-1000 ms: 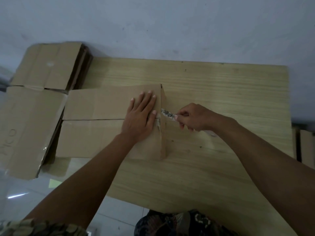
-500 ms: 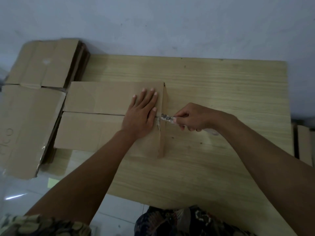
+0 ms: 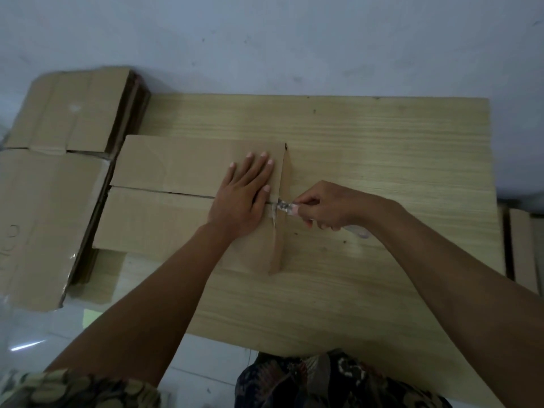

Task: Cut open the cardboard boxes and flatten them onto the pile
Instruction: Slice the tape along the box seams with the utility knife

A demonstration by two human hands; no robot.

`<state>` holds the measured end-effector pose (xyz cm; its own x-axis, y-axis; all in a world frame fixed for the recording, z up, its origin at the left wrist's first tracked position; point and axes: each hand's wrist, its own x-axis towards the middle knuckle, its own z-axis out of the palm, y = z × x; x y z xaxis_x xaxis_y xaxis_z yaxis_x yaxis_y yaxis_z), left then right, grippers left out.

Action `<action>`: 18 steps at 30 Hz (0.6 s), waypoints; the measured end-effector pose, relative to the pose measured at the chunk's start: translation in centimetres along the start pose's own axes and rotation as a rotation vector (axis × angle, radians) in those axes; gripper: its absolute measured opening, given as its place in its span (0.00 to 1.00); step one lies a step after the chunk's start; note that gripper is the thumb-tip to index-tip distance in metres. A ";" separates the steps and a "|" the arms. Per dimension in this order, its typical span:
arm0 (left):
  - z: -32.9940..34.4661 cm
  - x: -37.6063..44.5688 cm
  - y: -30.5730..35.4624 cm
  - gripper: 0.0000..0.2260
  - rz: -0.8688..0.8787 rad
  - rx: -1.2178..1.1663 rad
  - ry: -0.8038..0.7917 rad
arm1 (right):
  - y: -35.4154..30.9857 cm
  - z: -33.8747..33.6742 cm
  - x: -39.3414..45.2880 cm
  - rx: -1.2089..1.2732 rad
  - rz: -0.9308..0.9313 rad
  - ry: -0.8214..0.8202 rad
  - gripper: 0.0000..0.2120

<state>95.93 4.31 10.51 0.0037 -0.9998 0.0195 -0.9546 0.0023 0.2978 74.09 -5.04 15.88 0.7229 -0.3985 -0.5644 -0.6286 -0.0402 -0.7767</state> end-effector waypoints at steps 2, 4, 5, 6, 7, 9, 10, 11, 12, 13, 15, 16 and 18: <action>0.0 0.0 0.1 0.25 0.008 0.004 -0.011 | 0.0 0.0 0.0 -0.034 0.012 -0.018 0.15; -0.2 0.3 0.0 0.25 0.005 0.013 -0.025 | -0.4 0.4 0.2 -0.033 0.016 0.009 0.16; -0.3 0.4 -0.1 0.26 0.002 0.016 -0.034 | -0.4 0.5 0.3 -0.020 0.019 0.018 0.16; -0.3 0.5 -0.1 0.26 0.000 0.020 -0.043 | -0.4 0.4 0.2 -0.008 0.024 0.010 0.15; -0.4 0.5 -0.1 0.26 0.000 0.023 -0.052 | -0.3 0.2 0.0 -0.005 0.032 -0.013 0.13; -0.4 0.5 0.1 0.26 0.000 0.027 -0.051 | -0.1 -0.2 -0.4 -0.041 0.046 -0.039 0.12; -0.3 0.4 0.1 0.26 -0.003 0.030 -0.040 | 0.0 -0.2 -0.5 -0.063 0.043 -0.035 0.13; -0.2 0.4 0.1 0.26 -0.003 0.034 -0.032 | 0.2 0.0 -0.4 -0.071 0.037 -0.021 0.14; -0.1 0.4 0.1 0.26 0.000 0.036 -0.025 | 0.3 0.2 -0.4 -0.066 0.035 -0.008 0.15; -0.1 0.4 0.1 0.25 0.004 0.035 -0.020 | 0.2 0.3 -0.5 -0.057 0.033 -0.007 0.14; 0.0 0.2 0.1 0.25 0.012 0.030 -0.015 | 0.1 0.2 -0.7 -0.073 0.028 -0.047 0.13; 0.0 0.2 0.1 0.25 0.014 0.029 -0.011 | -0.1 -0.1 -0.9 -0.100 0.027 -0.069 0.13; 0.0 0.0 0.1 0.25 0.018 0.028 -0.020 | -0.1 -0.3 -0.9 -0.130 0.036 -0.083 0.13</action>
<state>95.88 4.28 10.56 -0.0191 -0.9998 0.0053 -0.9624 0.0198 0.2709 73.44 -4.95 16.59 0.7170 -0.3251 -0.6167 -0.6826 -0.1476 -0.7158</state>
